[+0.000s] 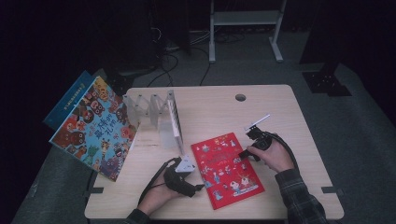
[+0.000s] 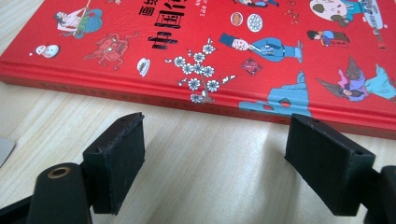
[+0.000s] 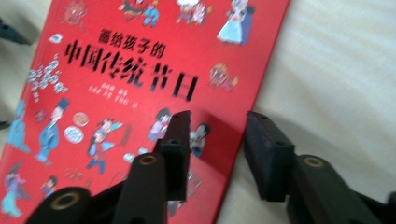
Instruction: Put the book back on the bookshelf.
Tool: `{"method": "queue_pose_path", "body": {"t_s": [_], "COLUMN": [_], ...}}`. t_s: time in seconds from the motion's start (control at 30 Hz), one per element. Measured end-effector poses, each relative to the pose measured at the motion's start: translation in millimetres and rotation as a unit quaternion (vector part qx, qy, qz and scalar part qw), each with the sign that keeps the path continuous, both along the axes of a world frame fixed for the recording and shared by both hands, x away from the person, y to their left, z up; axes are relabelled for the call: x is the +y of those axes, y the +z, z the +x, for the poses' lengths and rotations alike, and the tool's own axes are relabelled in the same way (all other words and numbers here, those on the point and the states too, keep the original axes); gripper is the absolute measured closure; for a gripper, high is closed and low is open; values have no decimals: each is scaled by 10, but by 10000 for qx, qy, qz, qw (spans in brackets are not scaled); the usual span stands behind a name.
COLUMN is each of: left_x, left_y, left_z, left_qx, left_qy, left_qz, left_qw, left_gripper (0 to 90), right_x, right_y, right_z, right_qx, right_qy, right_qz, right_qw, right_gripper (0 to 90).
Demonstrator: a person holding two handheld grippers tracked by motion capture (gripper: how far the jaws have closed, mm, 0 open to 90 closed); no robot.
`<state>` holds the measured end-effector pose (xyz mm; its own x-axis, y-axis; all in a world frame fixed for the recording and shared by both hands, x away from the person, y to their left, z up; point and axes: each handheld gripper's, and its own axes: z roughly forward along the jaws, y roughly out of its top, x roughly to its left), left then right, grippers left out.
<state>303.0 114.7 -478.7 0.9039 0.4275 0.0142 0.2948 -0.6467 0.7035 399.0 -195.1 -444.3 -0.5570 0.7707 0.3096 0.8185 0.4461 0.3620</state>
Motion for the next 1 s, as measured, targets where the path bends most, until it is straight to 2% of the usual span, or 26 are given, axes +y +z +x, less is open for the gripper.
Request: {"method": "queue_pose_path", "body": {"t_s": [0.17, 0.3, 0.37, 0.53, 0.7, 0.73, 0.77, 0.8, 0.87, 1.0], "left_x": [-21, -39, -35, -35, -34, -34, -35, -34, -34, -34], "left_y": [-22, -42, -45, -46, -46, -46, -46, -46, -46, -45], "left_z": [5, 2, 8, 8, 10, 10, 10, 10, 12, 14], "left_qx": [-62, -95, -107, -99, -110, -110, -112, -113, -115, -114], "left_qy": [-41, -87, -119, -121, -126, -126, -127, -140, -146, -154], "left_qz": [-74, -180, -192, -202, -197, -197, -199, -196, -195, -195], "left_qw": [9999, 9998, 9997, 9997, 9997, 9997, 9997, 9996, 9996, 9996], "left_gripper": [172, 171, 170, 171, 171, 170, 170, 170, 170, 170], "right_x": [3, -20, -10, -5, -48, -48, -58, -57, -62, -56], "right_y": [4, -4, 4, 29, 11, 11, -30, -50, -53, -49], "right_z": [-29, 0, 8, 8, 13, 13, 20, 24, 23, 19], "right_qx": [99, 225, 282, 286, 571, 571, 767, 816, 767, 739], "right_qy": [29, 2, 5, 15, 19, 19, 83, 119, 89, 108], "right_qz": [-142, -46, -75, -79, -78, -78, -77, -38, 30, 10], "right_qw": [9998, 9997, 9996, 9996, 9983, 9983, 9970, 9966, 9970, 9972], "right_gripper": [610, 609, 606, 633, 642, 642, 606, 613, 619, 620]}}
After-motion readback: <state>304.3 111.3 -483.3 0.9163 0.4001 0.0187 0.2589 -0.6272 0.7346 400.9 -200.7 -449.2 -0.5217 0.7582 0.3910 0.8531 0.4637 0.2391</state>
